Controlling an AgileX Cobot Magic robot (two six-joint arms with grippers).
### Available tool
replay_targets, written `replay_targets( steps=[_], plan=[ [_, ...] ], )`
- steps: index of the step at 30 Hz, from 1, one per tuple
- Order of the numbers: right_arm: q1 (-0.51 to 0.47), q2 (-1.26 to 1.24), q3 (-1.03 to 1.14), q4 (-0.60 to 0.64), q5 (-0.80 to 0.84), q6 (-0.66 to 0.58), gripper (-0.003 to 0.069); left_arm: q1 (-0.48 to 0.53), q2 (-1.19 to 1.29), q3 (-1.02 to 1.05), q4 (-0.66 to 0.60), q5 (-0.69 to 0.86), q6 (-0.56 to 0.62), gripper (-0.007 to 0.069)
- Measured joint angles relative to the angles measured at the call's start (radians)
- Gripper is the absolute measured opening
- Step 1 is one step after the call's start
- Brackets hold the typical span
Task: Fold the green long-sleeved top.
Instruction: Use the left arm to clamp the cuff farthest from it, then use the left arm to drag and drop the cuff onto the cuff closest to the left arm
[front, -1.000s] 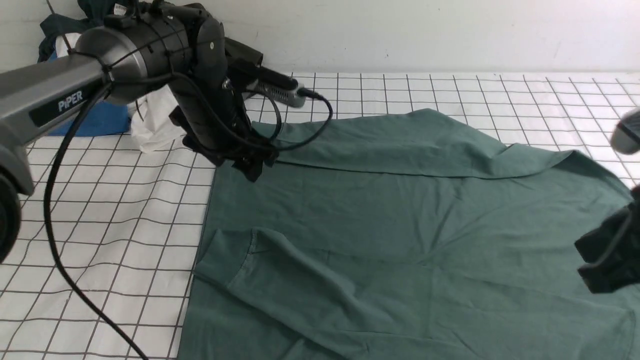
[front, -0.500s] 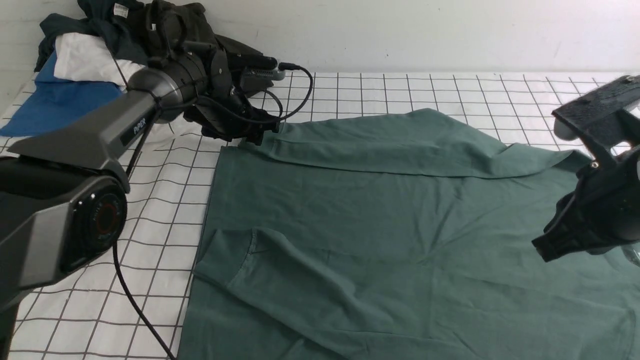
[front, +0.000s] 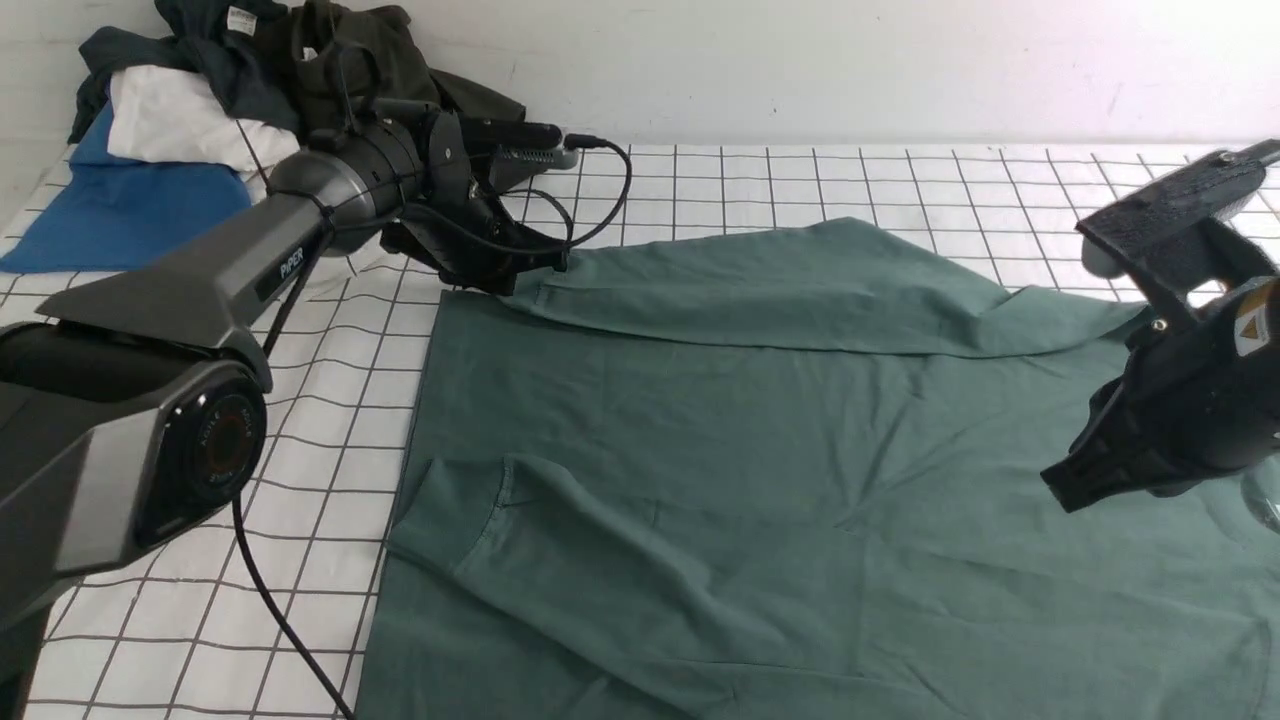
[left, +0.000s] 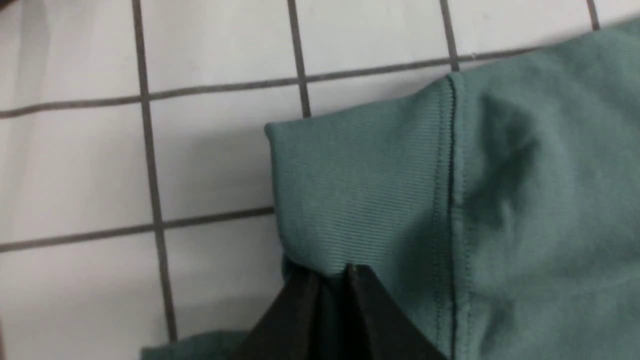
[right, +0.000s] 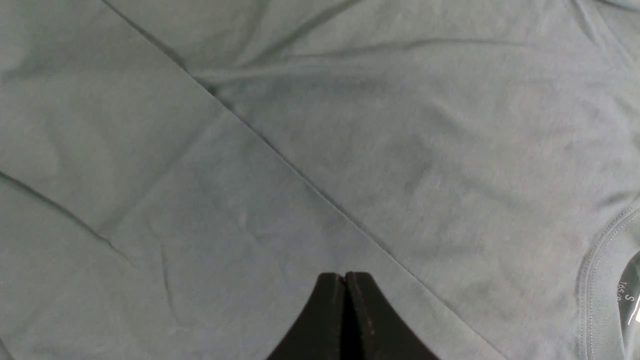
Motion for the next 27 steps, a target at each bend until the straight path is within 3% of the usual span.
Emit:
replay_targets(
  steps=[7,13,16,22,27],
  plan=[
    [0.001,-0.035,-0.004,0.001,0.014,0.001,-0.0014,0.0,-0.216,0.02,-0.093,0.357,0.106,0.0026],
    [0.001,-0.142,-0.005,0.029,0.036,0.001,-0.0014,-0.003,-0.369,0.251,-0.13,0.386,0.131,0.0026],
    [0.001,-0.216,-0.006,0.049,0.067,0.001,-0.0014,-0.015,-0.532,0.54,-0.136,0.343,0.146,0.0025],
    [0.001,-0.291,-0.006,0.08,0.093,0.002,-0.0014,-0.076,-0.836,1.073,-0.151,0.068,0.181,0.0024],
    [0.001,-0.291,-0.006,0.115,0.096,0.002,-0.0014,-0.084,-0.888,1.269,-0.156,-0.089,0.182,0.0032]
  ],
)
